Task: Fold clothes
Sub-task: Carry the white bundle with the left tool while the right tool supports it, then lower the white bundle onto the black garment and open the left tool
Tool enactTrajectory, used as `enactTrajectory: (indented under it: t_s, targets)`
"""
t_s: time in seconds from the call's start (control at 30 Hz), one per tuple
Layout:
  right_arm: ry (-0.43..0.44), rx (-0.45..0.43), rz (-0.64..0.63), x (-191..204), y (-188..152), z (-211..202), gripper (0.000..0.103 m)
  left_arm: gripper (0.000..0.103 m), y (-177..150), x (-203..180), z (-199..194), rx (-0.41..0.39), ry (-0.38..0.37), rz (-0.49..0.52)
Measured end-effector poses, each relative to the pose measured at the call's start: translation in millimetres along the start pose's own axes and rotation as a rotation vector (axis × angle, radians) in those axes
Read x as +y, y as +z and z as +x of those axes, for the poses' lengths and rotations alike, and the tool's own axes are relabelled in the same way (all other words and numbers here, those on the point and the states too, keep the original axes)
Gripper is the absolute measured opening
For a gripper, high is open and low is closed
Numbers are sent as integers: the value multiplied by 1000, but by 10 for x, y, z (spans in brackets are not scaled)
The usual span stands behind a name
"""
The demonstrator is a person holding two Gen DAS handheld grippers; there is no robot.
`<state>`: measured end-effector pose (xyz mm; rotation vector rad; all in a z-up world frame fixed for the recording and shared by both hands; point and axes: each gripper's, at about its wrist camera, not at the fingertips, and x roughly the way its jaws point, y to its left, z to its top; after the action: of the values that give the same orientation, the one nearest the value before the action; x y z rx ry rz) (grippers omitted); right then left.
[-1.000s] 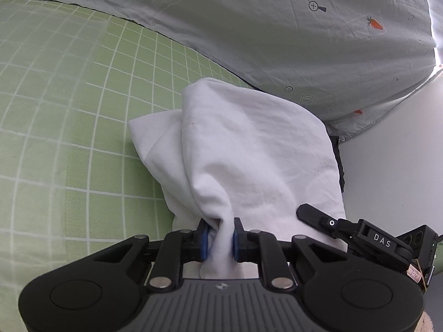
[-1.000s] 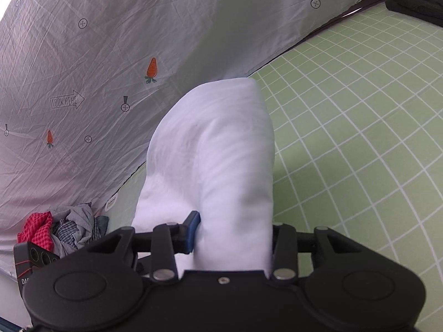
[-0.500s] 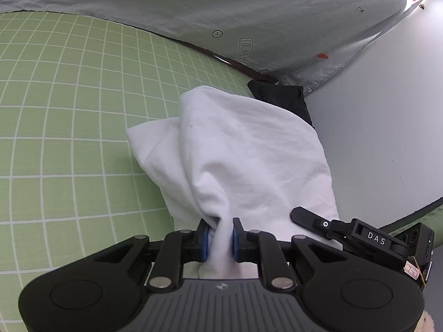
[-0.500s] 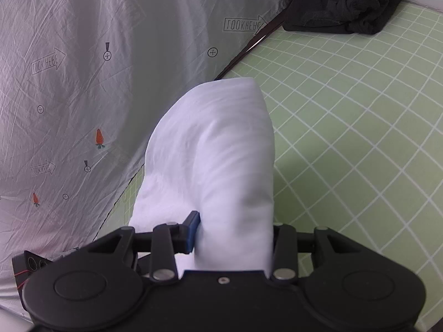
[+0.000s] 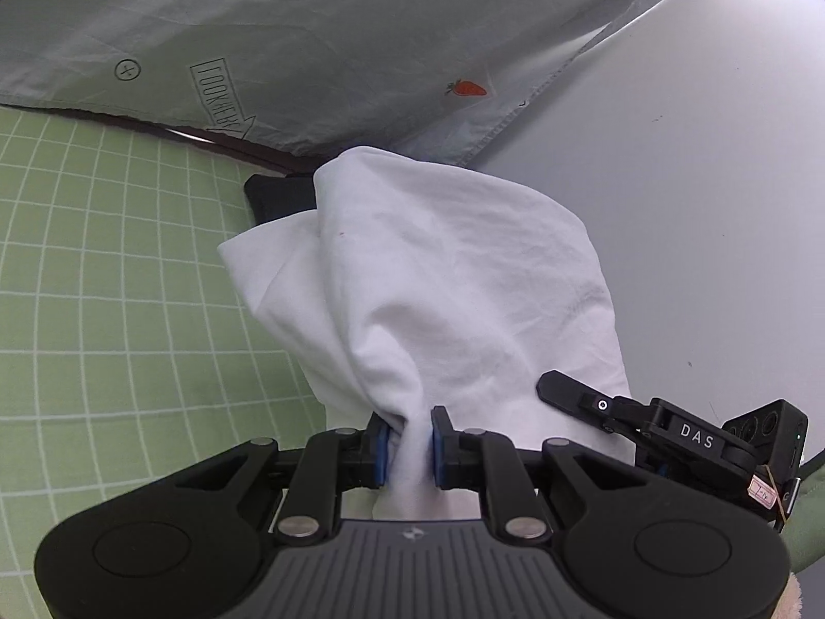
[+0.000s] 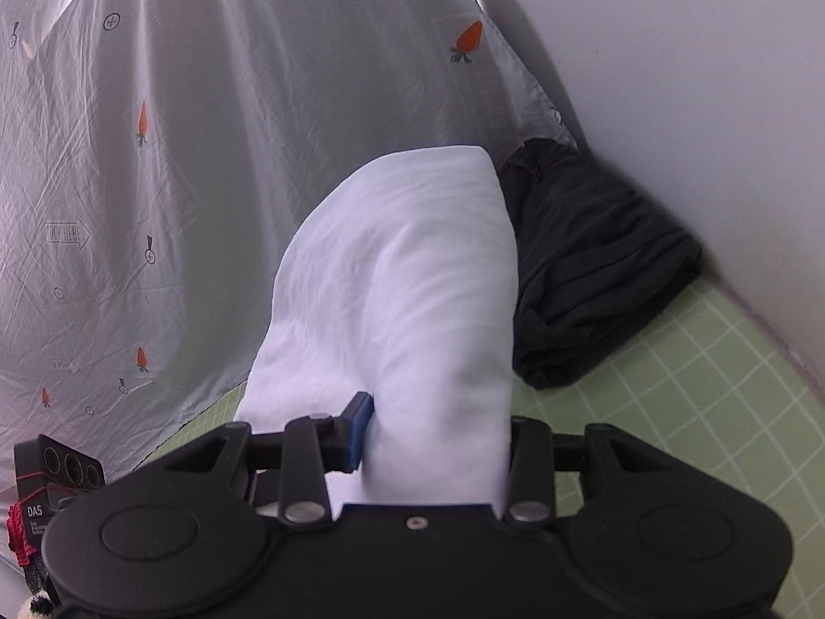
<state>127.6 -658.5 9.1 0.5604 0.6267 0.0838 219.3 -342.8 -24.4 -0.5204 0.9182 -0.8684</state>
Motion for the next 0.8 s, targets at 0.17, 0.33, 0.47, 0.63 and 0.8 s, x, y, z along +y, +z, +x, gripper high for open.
enactTrajectory:
  t_s: [0.17,0.33,0.47,0.63,0.8]
  targets:
    - [0,-34,-194,-180,1052,214,40,17,674,-250,718,-54,-12,44]
    - [-157,-83,-438,-50,1707,997,64,42,1347,-55,1620,-91,204,96]
    - [-299,-199,-607,34,1637,1414,73,43,1532,260,1901,-82,314,66]
    - [-438,-358,-787,109,1431,1811,90,58,1503,401,1920,-118,346,95]
    - [-398,-236,-791,-234,1243,2333,93,70,1474,541,2100,-94,378,100]
